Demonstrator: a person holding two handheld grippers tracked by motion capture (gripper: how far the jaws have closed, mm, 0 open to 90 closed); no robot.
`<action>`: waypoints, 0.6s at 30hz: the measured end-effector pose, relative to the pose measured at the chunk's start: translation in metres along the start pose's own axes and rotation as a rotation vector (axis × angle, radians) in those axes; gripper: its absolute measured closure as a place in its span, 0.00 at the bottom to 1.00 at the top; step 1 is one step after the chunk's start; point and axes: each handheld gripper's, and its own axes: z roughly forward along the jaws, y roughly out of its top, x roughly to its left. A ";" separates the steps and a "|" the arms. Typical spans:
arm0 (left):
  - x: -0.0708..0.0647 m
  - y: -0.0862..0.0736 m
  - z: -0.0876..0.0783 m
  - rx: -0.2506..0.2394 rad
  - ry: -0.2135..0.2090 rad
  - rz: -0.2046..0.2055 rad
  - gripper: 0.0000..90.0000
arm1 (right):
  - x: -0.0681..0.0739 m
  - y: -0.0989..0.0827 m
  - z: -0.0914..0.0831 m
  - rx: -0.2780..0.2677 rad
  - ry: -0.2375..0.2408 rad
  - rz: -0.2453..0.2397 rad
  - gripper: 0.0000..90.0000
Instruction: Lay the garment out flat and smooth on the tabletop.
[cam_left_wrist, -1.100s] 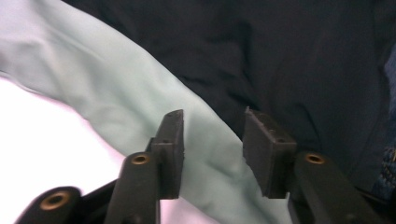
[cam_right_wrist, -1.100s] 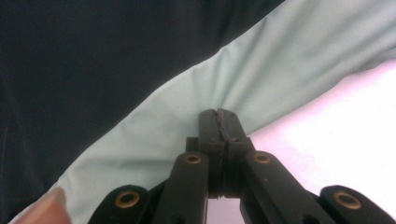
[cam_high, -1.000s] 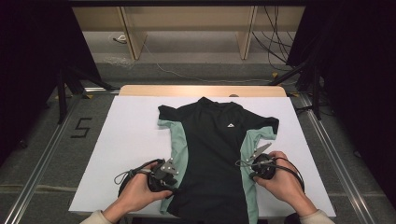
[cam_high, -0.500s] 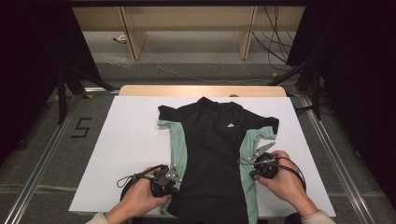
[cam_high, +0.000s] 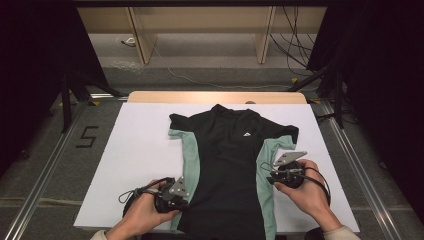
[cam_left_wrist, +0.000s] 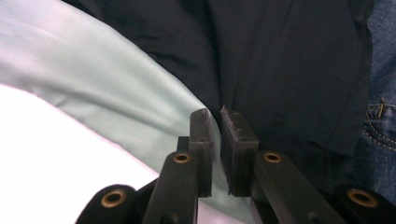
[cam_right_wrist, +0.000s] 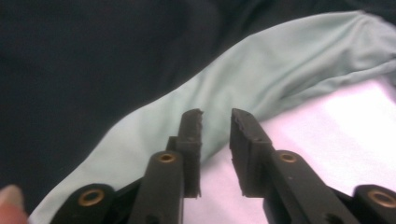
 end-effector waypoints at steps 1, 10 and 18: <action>0.000 -0.001 -0.001 -0.001 0.002 0.001 0.92 | -0.002 -0.001 -0.001 -0.016 -0.010 0.014 0.77; -0.005 0.000 -0.006 -0.071 -0.016 0.002 0.85 | -0.013 -0.008 -0.007 -0.198 -0.037 0.126 0.62; 0.003 -0.001 -0.015 -0.235 0.007 -0.053 0.69 | -0.016 -0.011 -0.009 -0.294 -0.010 0.147 0.57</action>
